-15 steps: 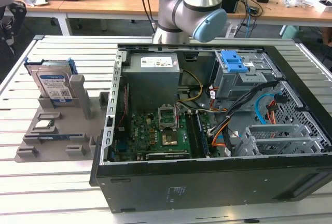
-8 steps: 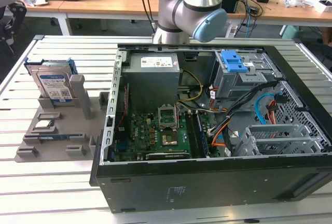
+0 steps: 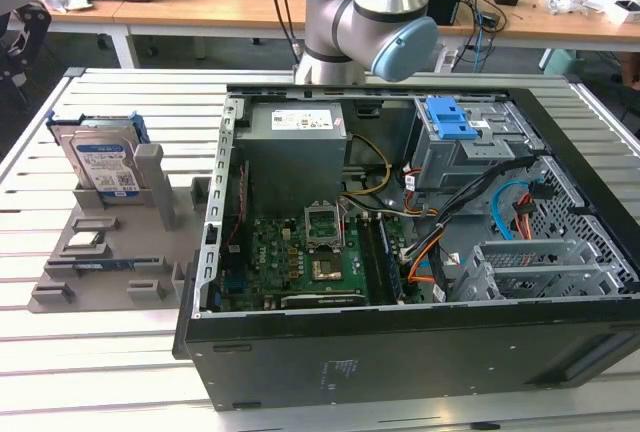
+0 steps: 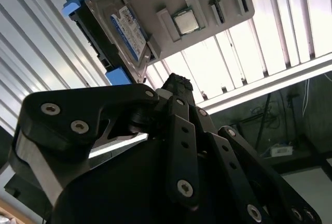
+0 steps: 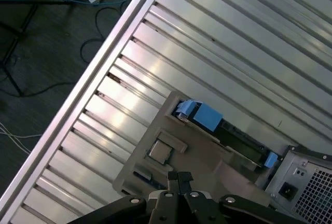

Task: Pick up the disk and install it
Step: 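Pick up the disk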

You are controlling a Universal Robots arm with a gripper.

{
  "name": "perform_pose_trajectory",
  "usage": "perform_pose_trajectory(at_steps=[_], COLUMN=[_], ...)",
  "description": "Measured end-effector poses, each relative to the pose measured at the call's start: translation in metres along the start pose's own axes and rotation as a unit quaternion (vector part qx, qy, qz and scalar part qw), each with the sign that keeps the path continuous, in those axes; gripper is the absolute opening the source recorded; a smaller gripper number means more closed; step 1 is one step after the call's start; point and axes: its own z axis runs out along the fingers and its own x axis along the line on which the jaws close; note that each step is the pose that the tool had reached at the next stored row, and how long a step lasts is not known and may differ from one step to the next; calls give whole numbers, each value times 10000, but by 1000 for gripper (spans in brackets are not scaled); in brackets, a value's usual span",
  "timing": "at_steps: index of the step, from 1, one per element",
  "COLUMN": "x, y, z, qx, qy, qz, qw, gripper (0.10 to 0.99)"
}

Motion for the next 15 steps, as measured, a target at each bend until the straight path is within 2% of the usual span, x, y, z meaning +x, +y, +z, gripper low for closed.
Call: perform_pose_trajectory(at_steps=[7, 13, 15], x=[0, 0, 0], y=[0, 0, 0], z=[-1, 0, 0], qx=[-9, -20, -24], qy=[19, 39, 46], qz=[-406, -861, -1028], qw=[9992, 9963, 9947], gripper=[106, 106, 106])
